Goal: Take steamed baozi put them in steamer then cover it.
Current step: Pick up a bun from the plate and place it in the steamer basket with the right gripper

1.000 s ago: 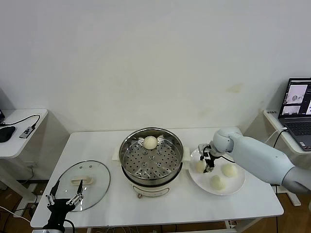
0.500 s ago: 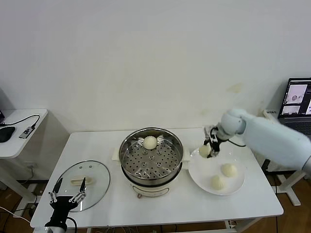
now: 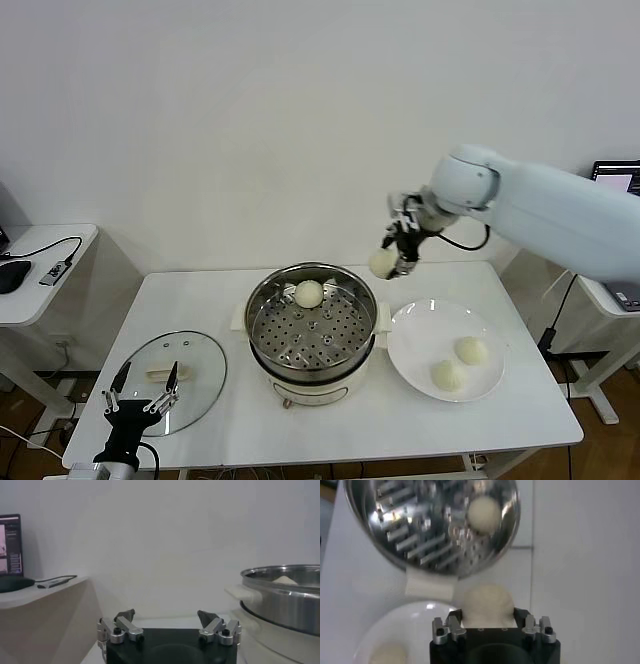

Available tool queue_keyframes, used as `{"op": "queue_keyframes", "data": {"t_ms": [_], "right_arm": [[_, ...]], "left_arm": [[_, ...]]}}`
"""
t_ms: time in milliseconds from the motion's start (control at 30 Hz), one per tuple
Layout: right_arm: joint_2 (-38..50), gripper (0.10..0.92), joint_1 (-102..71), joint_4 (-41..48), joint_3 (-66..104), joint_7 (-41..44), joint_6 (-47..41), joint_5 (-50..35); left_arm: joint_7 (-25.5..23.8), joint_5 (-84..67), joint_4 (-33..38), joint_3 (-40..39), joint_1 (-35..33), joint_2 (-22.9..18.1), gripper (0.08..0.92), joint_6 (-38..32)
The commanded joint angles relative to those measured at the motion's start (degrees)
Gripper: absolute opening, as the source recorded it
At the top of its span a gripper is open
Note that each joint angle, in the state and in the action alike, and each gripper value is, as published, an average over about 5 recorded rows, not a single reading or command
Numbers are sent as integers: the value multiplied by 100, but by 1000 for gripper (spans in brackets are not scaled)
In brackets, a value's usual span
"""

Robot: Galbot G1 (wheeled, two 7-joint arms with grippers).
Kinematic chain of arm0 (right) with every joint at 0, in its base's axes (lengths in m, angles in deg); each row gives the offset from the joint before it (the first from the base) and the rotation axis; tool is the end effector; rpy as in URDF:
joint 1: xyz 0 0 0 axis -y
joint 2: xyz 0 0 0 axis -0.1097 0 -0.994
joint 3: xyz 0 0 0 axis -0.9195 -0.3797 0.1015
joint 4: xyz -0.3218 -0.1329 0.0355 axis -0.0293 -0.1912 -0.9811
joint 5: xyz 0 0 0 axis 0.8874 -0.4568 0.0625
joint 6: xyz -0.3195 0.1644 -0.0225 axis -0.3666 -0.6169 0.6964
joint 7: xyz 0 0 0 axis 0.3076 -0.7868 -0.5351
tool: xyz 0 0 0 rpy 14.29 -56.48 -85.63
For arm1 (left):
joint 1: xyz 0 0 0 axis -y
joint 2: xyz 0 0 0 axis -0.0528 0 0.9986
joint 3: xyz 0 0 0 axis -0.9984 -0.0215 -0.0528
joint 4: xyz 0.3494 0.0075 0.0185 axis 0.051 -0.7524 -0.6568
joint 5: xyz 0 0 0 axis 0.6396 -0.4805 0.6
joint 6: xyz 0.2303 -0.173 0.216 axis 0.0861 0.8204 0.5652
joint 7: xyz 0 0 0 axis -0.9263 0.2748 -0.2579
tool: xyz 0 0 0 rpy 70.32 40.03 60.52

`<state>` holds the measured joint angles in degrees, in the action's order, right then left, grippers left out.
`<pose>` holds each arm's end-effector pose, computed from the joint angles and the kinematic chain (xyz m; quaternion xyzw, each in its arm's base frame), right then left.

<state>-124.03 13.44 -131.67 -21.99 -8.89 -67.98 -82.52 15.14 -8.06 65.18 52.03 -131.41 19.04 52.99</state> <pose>0.5350 0.0671 0.0044 0.5236 -0.5867 0.5409 0.2983 0.1479 0.1288 -0.3341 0.0264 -0.9983 -0.0418 0.0322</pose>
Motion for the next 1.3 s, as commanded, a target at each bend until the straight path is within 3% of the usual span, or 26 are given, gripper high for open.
{"op": "queue_keyframes", "data": {"t_ms": [33, 400, 1100, 1300], "right_arm": [[-1144, 641, 163, 12, -222, -350, -587, -807], [-2158, 642, -644, 685, -141, -782, -1037, -803], [-2528, 645, -1422, 1309, -66, -871, -1041, -334], [-2487, 743, -1433, 1290, -80, -852, -1039, -284]], "left_arm": [[-3, 3, 13, 21, 15, 1, 823, 20], [-5, 13, 1, 36, 62, -61, 823, 31], [6, 22, 1, 6, 67, -110, 823, 13], [12, 22, 16, -3, 74, -135, 823, 14]]}}
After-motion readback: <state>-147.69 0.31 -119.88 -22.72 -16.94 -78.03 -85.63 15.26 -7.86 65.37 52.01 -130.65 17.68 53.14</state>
